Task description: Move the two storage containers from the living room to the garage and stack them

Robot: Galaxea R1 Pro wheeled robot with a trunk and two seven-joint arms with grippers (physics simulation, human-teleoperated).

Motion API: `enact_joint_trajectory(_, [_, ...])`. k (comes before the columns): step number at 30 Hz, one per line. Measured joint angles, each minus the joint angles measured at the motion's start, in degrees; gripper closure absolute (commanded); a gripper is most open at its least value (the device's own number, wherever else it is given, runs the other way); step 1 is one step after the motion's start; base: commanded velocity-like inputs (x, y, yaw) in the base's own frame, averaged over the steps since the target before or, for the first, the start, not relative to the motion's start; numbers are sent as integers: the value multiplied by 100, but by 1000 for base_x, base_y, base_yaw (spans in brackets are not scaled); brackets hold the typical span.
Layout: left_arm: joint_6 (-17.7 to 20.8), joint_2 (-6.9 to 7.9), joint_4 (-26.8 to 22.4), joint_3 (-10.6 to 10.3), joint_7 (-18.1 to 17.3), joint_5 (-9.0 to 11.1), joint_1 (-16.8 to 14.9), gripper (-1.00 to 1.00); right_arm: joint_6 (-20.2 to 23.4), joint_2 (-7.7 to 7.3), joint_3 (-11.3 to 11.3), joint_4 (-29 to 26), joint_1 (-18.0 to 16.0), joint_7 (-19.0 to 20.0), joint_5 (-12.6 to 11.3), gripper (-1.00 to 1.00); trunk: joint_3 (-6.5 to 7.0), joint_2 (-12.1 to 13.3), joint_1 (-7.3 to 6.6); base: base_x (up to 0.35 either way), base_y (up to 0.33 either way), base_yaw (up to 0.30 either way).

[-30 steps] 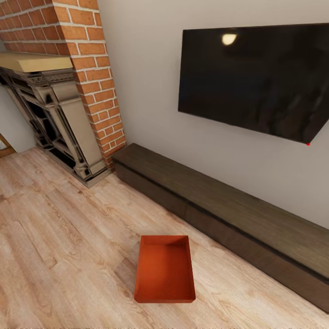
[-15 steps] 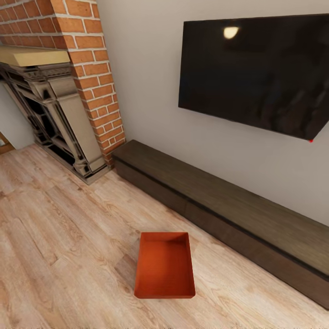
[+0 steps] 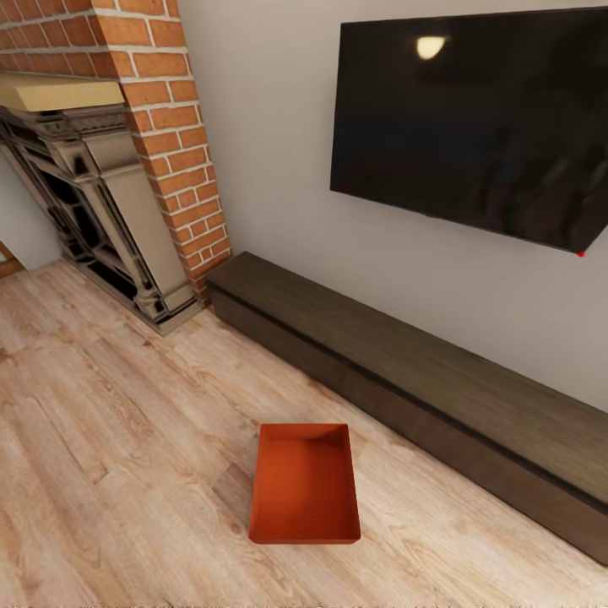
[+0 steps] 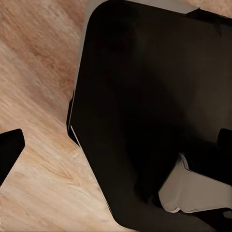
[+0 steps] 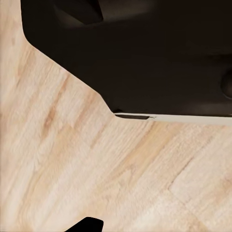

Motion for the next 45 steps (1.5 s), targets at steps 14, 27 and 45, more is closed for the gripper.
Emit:
enact_joint_trajectory(14, [8, -8, 61, 30, -7, 89, 0, -100, -3, -4, -1, 1, 0, -1, 0, -100, -129, 0, 0, 0, 0, 0])
enact_joint_trajectory(27, [17, -26, 66, 39, -1, 102, 0, -100, -9, 11, -1, 0, 0, -1, 0, -100, -248, 0, 0, 0, 0, 0])
enact_joint_trajectory(45, [9, -16, 68, 48, 7, 111, -1, -100, -10, 28, -1, 1, 0, -1, 0, -100, -682, -601, 329, 0, 0, 0])
